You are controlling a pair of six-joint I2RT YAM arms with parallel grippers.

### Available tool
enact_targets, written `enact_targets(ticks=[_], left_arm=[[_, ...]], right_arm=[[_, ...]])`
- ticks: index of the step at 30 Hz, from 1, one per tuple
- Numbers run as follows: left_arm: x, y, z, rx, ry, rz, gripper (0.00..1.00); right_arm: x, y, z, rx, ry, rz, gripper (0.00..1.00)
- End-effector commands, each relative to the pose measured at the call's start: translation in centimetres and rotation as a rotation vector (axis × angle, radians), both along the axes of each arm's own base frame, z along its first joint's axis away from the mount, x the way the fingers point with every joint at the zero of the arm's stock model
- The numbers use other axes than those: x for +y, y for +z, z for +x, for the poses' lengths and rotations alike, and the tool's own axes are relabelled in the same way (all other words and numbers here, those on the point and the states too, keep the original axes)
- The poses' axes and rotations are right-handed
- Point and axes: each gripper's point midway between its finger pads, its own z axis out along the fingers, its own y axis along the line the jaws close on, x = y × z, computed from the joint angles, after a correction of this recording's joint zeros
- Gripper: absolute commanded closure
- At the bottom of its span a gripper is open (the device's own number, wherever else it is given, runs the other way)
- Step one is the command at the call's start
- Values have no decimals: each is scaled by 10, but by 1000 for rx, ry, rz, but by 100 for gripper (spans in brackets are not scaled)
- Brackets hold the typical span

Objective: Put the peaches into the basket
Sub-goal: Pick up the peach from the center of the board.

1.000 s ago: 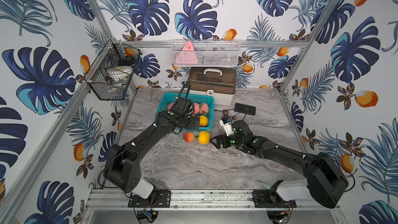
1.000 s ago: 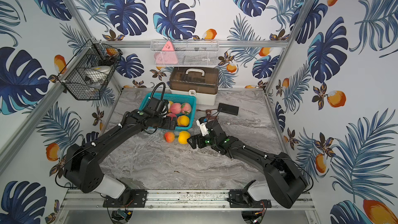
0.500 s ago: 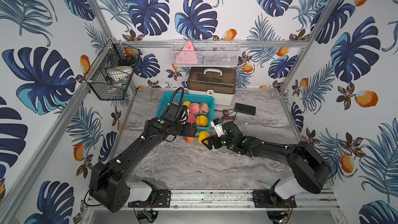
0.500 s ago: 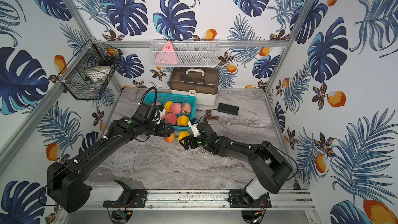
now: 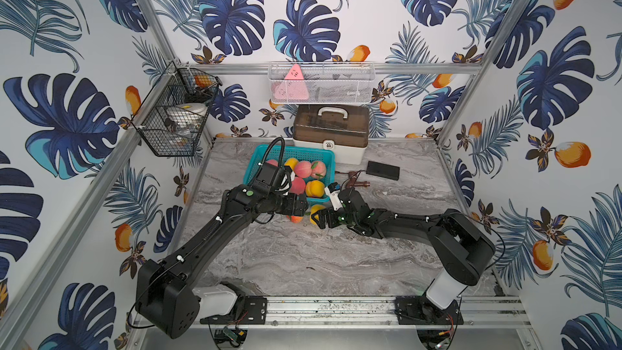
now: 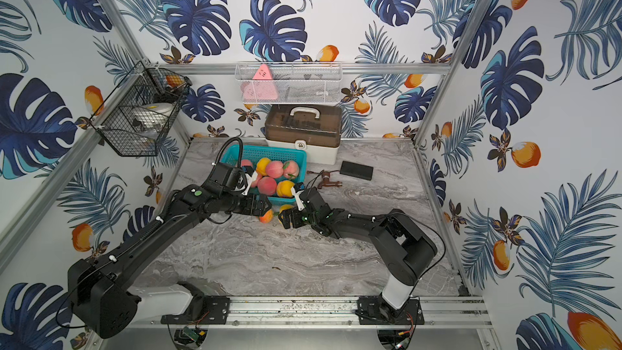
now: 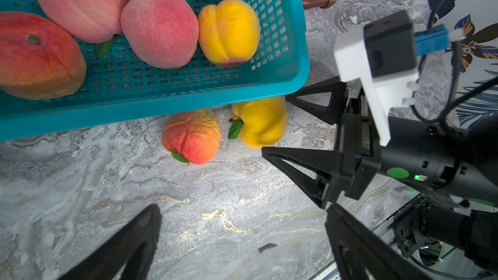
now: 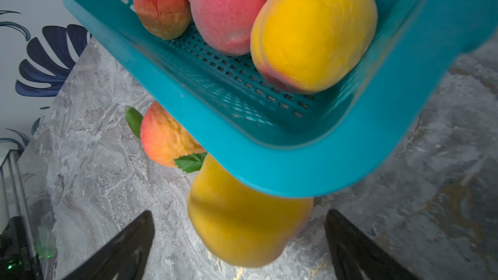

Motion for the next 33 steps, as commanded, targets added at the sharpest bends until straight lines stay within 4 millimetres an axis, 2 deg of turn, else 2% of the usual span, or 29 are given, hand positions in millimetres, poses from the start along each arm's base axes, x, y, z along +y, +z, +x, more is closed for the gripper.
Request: enact_targets(ticks=[1,12,20,25,33], left_arm=[[-4,9,3,-22,-6,-32,1],[-1,9,7,-10,11,-76,2],[1,9,9,-4,24,-98,3],[3,10,11,-4,30,-105,3],[4,9,10,5,28,-111,3]], right_arm=[[5,3,8,-28,-13,11,0],[12,-11,11,-31,8,15,0],[16,-16,11,-29,27,18,9],[14,-18,9,-33,28,13,15],[0,-18,1,-43,27,-13,19]])
